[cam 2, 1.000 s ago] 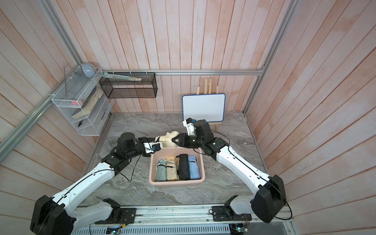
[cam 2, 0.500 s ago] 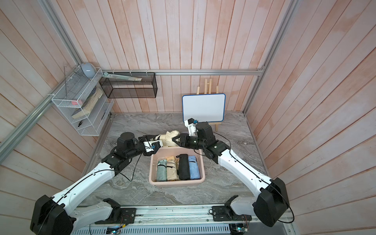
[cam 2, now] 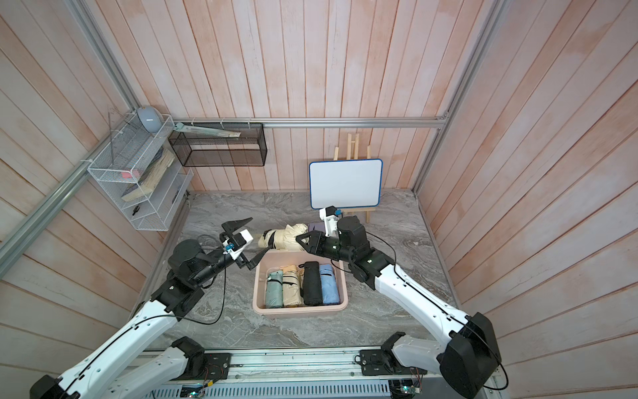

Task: Put the umbrella into the storage box
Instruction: Pick up the umbrella from the center of the board.

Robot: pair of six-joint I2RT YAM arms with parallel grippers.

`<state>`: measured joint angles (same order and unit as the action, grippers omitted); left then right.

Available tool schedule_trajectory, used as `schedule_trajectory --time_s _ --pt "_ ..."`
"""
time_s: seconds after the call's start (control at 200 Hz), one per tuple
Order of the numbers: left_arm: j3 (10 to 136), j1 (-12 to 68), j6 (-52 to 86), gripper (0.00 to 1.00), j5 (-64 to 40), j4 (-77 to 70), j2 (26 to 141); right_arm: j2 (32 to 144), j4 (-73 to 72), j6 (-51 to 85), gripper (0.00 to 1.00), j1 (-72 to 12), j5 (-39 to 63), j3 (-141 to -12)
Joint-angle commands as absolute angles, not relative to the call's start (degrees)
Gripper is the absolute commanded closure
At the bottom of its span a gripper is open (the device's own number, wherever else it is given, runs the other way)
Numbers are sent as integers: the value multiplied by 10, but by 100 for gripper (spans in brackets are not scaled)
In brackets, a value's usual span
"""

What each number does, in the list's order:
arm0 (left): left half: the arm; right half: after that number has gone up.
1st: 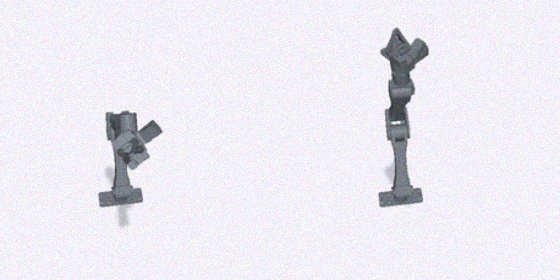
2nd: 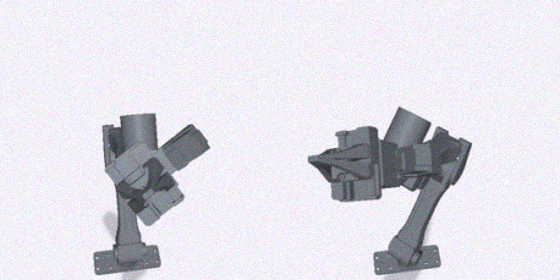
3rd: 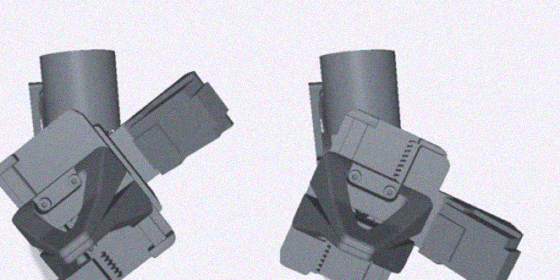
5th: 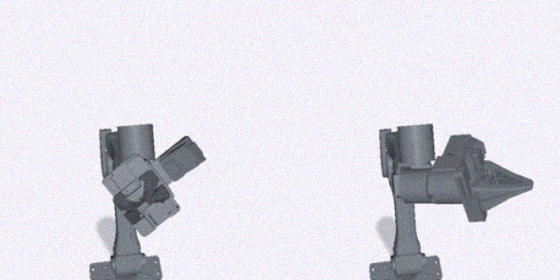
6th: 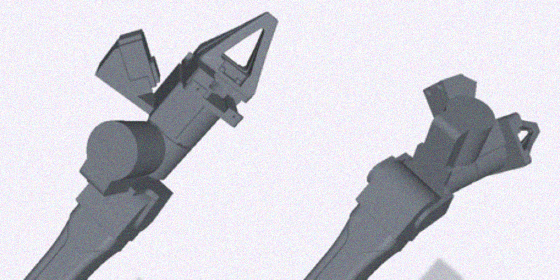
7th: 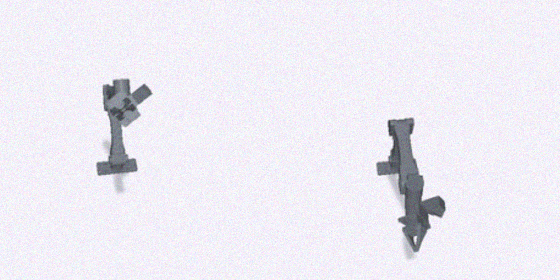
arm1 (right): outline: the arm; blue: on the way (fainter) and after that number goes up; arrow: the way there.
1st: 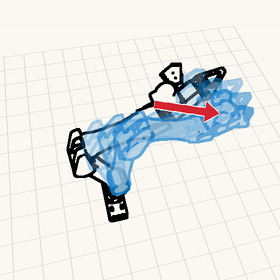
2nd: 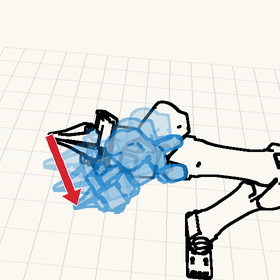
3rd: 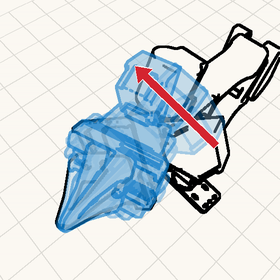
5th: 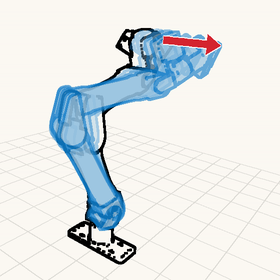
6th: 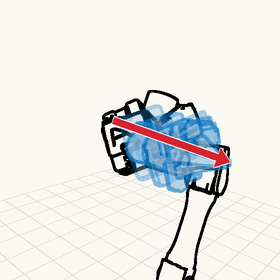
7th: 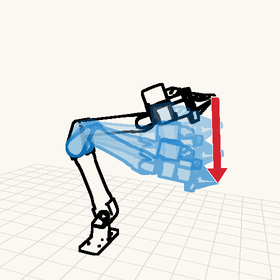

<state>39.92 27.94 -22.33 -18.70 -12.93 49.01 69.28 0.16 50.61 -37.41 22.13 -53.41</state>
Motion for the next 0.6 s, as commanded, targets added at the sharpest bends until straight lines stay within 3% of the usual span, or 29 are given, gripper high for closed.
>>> schedule_trajectory --time_s 0.0,0.21,0.405,0.595 --pt "426 279 48 0 -102 -130 483 682 -36 508 100 -374 181 -538" --pt "509 279 414 0 -12 48 513 682 -60 509 100 -374 168 -533" --pt "512 280 745 0 -96 45 550 690 -61 486 100 -374 157 -551" --pt "505 312 964 0 -123 2 578 696 -81 470 100 -379 149 -557"
